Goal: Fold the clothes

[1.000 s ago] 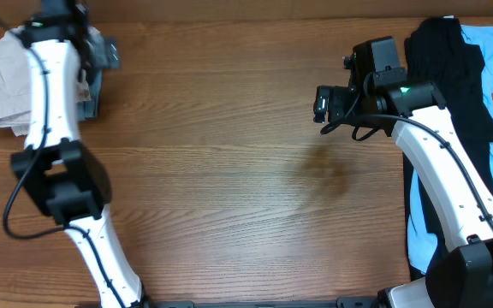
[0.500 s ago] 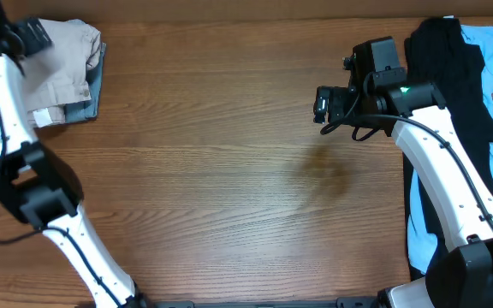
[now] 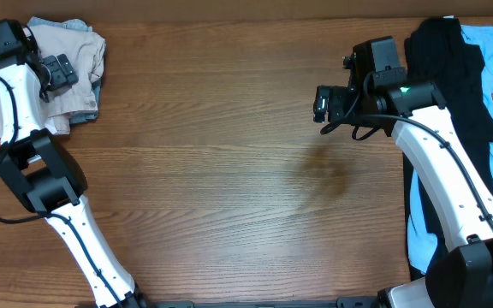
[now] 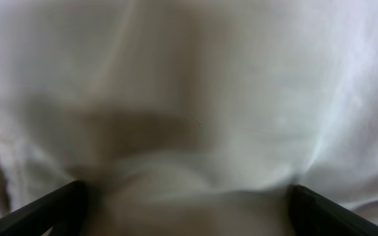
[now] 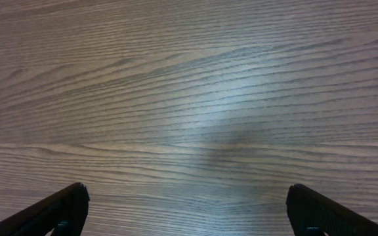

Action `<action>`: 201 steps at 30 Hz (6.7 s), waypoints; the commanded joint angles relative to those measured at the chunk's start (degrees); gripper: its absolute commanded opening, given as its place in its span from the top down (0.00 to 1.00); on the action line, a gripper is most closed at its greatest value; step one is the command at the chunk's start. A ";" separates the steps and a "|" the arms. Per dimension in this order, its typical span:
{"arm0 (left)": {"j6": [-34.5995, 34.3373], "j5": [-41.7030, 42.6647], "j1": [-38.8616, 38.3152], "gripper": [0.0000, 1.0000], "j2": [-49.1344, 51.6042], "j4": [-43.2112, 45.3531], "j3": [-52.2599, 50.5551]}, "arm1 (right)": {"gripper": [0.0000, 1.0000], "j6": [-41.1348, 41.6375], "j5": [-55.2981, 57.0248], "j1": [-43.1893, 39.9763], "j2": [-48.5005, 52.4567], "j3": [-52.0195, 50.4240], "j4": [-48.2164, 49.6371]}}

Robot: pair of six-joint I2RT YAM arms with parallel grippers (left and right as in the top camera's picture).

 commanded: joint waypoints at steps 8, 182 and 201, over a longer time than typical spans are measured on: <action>-5.49 -0.28 -0.70 0.00 -23.76 -11.76 3.15 | 0.00 -1.40 -0.07 -0.04 -4.28 16.50 -7.41; 0.72 6.88 -24.28 0.00 -146.03 43.60 -133.41 | 0.00 -3.96 -1.18 -4.26 -94.33 -85.20 53.35; 0.72 6.91 -24.28 0.00 -146.03 43.60 -133.41 | 0.00 -3.96 -1.18 -4.26 -94.33 -85.20 53.33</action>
